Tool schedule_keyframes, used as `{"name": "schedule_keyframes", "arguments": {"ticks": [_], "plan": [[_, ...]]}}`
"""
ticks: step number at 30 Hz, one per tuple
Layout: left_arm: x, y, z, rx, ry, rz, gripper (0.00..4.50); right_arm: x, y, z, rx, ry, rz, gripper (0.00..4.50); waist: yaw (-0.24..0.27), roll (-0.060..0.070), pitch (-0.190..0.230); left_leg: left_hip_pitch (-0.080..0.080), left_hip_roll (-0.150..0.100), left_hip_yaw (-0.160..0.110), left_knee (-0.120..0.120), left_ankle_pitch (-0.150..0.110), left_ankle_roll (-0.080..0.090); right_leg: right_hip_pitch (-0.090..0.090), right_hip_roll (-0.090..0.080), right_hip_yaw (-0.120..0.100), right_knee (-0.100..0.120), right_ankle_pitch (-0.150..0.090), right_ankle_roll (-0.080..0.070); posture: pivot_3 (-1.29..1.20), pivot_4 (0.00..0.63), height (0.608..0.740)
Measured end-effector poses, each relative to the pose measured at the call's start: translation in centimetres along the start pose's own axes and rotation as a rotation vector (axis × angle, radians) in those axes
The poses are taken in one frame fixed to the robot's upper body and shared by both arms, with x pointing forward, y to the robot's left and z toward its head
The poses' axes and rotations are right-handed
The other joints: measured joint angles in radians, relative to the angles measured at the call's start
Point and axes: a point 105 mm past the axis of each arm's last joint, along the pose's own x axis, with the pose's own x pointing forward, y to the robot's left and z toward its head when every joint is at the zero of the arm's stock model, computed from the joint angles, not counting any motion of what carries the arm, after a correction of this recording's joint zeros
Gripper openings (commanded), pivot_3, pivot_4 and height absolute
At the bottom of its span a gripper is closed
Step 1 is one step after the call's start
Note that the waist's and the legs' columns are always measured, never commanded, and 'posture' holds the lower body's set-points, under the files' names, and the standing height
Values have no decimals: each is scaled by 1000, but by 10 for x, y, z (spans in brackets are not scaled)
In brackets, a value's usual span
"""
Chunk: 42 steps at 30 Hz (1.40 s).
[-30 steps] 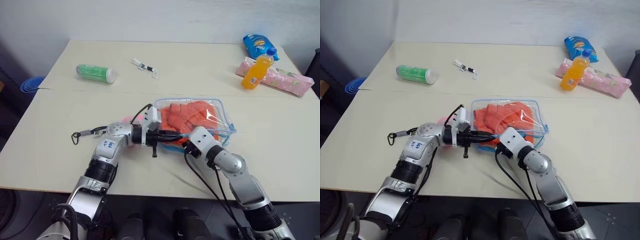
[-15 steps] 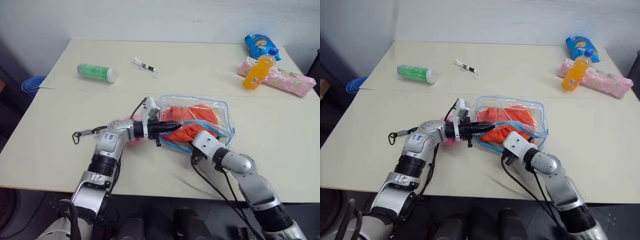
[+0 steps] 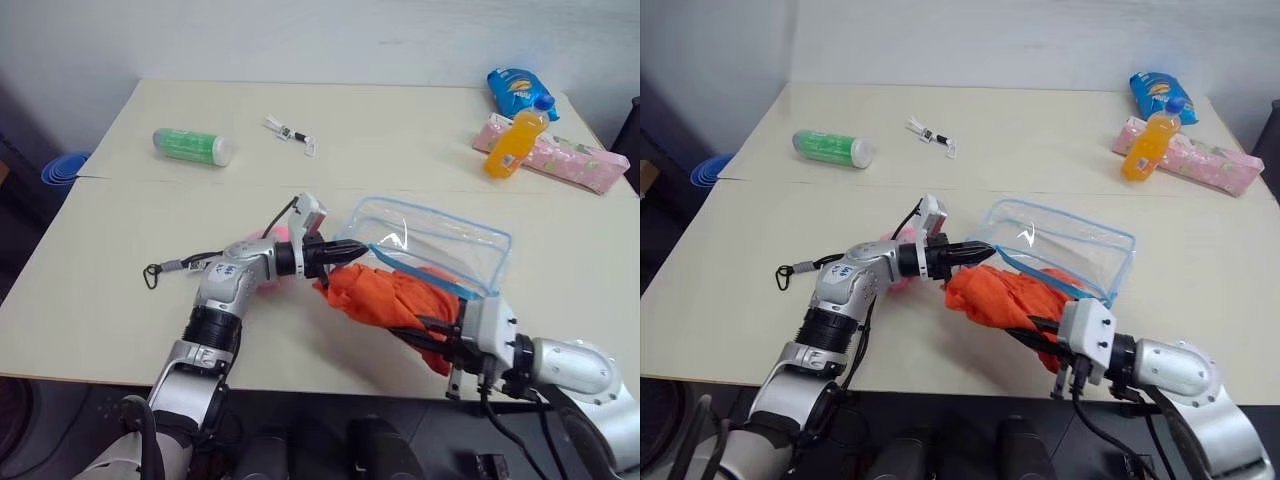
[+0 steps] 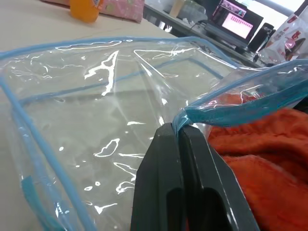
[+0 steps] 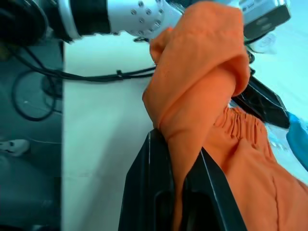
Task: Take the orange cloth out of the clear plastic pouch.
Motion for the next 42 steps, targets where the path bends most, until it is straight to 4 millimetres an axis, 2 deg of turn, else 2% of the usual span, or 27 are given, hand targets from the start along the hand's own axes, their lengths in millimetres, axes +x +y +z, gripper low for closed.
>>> {"name": "schedule_keyframes", "arguments": {"ticks": [4,10,14,19,21,22,24,27,31,33,35,38,42], "plan": [[-7,9,4,23,-17,65,0,-15,0,42,130,-105,-4,55,-1,-1,0,0,1,0,0,0,0,2,0,-1,-2,0,0,0,150,740],[-10,13,6,28,-20,98,0,-29,-13,79,303,-276,-50,55,6,-1,1,0,0,0,0,-1,2,2,0,0,-4,0,1,0,150,740],[-26,15,9,100,6,128,0,-53,-42,82,272,-250,-185,55,9,-1,1,0,0,1,0,-1,3,2,0,1,-4,1,1,0,150,740],[-45,14,3,180,52,123,0,-115,-102,92,2,-143,-497,55,22,-1,1,0,0,2,0,-2,4,2,0,1,-6,1,1,0,150,740],[-50,13,-2,206,83,114,0,-140,-120,84,-124,-46,-602,55,23,-1,1,0,0,2,0,-2,4,2,0,1,-6,1,1,0,150,740],[-53,14,-4,216,97,116,0,-153,-127,72,-196,39,-643,55,26,-1,1,0,0,2,0,-2,5,2,0,1,-6,1,1,0,150,740],[-55,15,-6,218,104,122,0,-168,-133,45,-291,197,-668,55,25,-1,1,-1,0,3,0,-3,5,2,0,2,-6,1,1,0,150,740],[-53,13,-6,223,92,113,0,-180,-131,-10,-352,384,-652,55,21,-1,1,0,0,4,0,-3,5,1,0,3,-6,1,2,0,150,740],[-47,4,-12,191,105,55,898,-181,-117,-73,-323,498,-564,0,18,0,0,1,0,5,0,-2,4,1,1,3,-4,1,1,0,150,740],[-47,-2,-15,181,113,13,1510,-181,-104,-99,-256,514,-522,520,15,0,0,1,0,5,0,-1,3,1,1,3,-4,1,1,0,150,740],[-52,-6,-13,193,124,-17,2088,-181,-94,-110,-202,518,-484,1017,10,0,0,1,1,5,0,-1,3,1,1,3,-4,1,1,0,150,740],[-78,-9,-7,222,142,-72,3019,-181,-82,-112,-158,499,-450,2063,-4,1,0,2,1,4,-1,-1,2,2,1,3,-4,1,1,0,150,740],[-115,-22,3,278,149,-199,4168,-179,-59,-96,-86,452,-399,3386,-4,3,0,2,1,3,-2,-1,2,2,1,2,-4,1,1,0,150,740]]}}
